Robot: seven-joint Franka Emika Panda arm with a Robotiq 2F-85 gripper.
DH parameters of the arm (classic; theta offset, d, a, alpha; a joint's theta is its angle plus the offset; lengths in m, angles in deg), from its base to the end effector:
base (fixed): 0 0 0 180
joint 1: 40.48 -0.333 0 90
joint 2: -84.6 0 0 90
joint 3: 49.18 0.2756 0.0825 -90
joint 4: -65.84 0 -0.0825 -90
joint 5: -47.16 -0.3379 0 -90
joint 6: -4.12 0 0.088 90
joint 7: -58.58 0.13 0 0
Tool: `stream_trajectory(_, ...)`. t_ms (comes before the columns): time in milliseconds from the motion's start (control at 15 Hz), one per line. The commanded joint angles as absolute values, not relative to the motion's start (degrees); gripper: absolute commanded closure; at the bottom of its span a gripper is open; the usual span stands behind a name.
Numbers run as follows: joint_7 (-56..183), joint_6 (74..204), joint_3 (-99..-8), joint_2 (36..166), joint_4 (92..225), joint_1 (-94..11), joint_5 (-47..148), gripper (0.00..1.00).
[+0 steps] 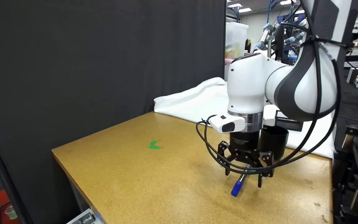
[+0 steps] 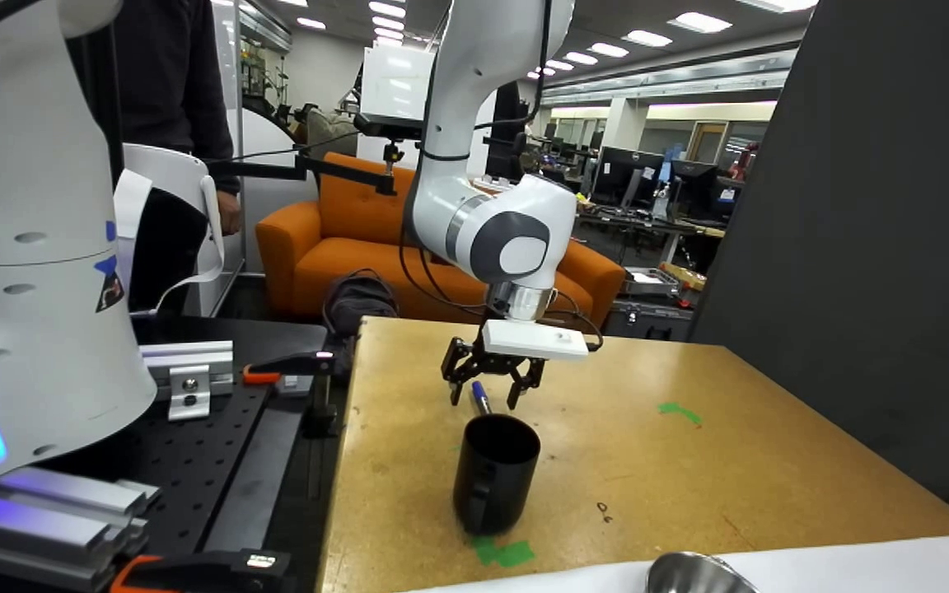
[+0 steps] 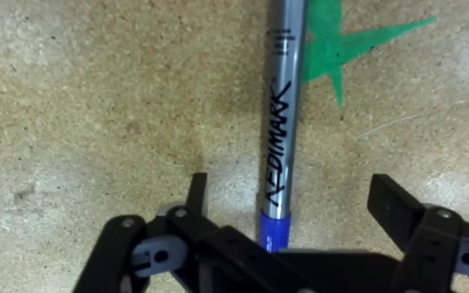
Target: Remove the blue marker from the mug
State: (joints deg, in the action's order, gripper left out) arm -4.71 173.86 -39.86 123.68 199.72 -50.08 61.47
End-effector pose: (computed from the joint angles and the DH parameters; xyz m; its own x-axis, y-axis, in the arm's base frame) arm 0.4094 0.1719 0.0407 -0.0758 0.9960 0.0472 0.9954 0.0784 -0.0557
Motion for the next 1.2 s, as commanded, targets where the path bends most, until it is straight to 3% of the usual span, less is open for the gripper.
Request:
stream_trajectory(0,-6.4,168.0,-32.2,114.0,206.0,-40.1,61.2,0.0)
stream_trajectory(133,-7.2,167.4,-31.3,114.0,206.6,-39.0,61.1,0.0)
stream_trajectory(200,-2.9,173.5,-39.1,124.2,199.5,-48.9,63.9,0.0)
stream_trajectory(533,-2.9,173.5,-39.1,124.2,199.5,-48.9,63.9,0.0)
stream_trajectory(867,-5.9,167.5,-33.0,114.6,205.0,-40.8,61.5,0.0)
stream_trajectory(1133,-6.2,167.6,-32.1,114.3,206.4,-40.1,61.3,0.0)
